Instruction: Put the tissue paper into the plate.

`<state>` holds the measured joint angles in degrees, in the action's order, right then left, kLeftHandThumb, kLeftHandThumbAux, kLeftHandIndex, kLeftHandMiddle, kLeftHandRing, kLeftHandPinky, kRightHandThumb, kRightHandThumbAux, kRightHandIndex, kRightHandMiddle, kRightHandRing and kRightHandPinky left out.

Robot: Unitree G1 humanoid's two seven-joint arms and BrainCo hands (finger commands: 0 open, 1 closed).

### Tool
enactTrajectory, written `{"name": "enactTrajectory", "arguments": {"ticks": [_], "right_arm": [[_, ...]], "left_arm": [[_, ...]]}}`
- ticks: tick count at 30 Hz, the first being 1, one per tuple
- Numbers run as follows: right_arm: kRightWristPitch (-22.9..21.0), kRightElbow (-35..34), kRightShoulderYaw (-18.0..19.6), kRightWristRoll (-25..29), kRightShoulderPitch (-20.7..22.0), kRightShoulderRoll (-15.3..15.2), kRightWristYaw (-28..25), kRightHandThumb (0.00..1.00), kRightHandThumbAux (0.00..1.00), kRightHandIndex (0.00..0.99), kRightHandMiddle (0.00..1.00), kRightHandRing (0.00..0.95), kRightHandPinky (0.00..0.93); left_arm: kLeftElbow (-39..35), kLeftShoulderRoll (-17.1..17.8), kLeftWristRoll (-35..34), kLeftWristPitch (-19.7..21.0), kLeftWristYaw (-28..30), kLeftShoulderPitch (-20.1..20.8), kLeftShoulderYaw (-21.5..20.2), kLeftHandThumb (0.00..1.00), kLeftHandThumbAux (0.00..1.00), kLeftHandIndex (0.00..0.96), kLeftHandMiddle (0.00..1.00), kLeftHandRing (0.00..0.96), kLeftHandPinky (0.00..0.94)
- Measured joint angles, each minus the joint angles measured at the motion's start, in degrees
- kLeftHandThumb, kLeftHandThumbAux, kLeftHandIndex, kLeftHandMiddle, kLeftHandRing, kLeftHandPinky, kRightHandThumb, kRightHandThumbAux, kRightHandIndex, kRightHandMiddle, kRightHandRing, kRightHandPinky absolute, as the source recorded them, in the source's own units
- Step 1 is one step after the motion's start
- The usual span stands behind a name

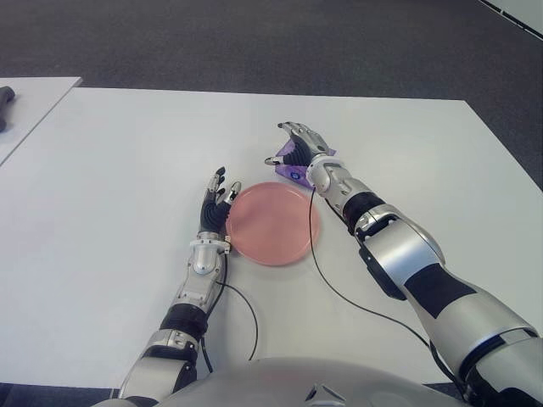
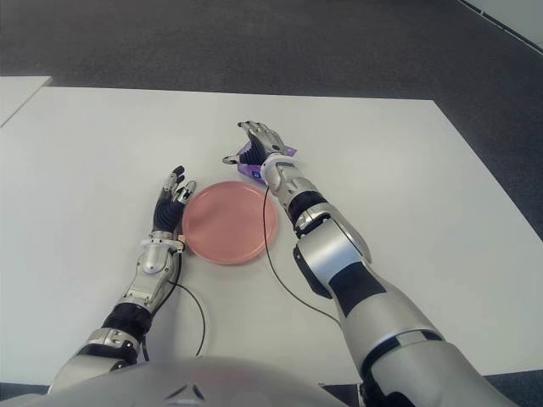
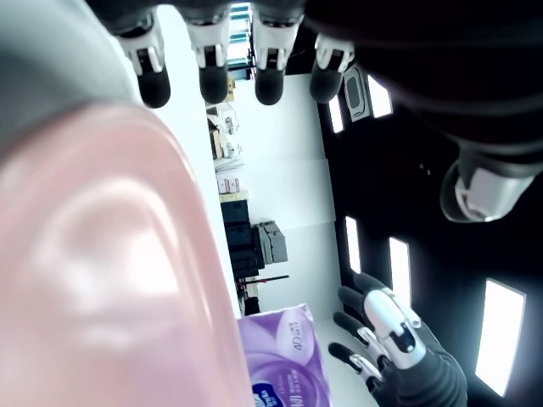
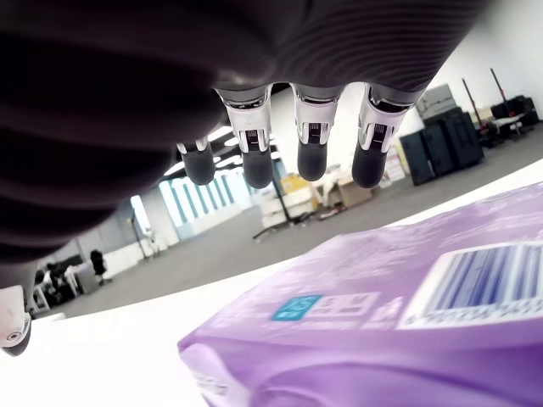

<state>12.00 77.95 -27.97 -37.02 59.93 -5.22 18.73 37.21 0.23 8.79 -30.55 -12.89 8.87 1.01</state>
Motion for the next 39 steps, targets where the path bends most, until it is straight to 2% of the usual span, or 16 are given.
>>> {"name": "enactTrajectory", "arguments": {"ticks": [7, 16, 23, 32, 39], "right_arm": [[-0.01, 0.15, -0.08, -0.01, -0.53, -1.38, 0.25, 0.111, 0.453, 0.0, 0.0, 0.0, 0.0], [0.54, 0.17, -0.25, 0.05, -4.02, -3.34, 0.35, 0.125, 0.472, 0.0, 0.0, 0.0, 0.0], [4.22, -0.39, -0.17, 0.23, -6.92, -7.15, 0.33, 0.124, 0.47, 0.0, 0.0, 0.0, 0.0], [6.02, -0.99, -0.05, 0.27, -9.91, -10.96, 0.48, 0.112, 0.46, 0.0, 0.0, 0.0, 0.0], [9.74, -3.28, -0.35, 0.14, -12.71, -14.57, 0.78, 0.095, 0.491, 0.0, 0.0, 0.0, 0.0]], "left_arm": [[0.46, -0.06, 0.76, -1.15, -0.71, -0.01, 0.05, 0.0, 0.353, 0.0, 0.0, 0.0, 0.0], [-0.18, -0.39, 0.92, -1.06, -0.72, -0.49, 0.1, 0.0, 0.367, 0.0, 0.0, 0.0, 0.0], [-0.67, -0.58, 0.87, -0.12, -0.71, -0.62, 0.1, 0.0, 0.366, 0.0, 0.0, 0.0, 0.0], [-1.11, -0.71, 0.81, 0.88, -0.7, -0.79, 0.1, 0.0, 0.362, 0.0, 0.0, 0.0, 0.0], [-1.53, -0.81, 0.85, 0.96, -0.7, -1.07, 0.22, 0.0, 0.363, 0.0, 0.0, 0.0, 0.0]]}}
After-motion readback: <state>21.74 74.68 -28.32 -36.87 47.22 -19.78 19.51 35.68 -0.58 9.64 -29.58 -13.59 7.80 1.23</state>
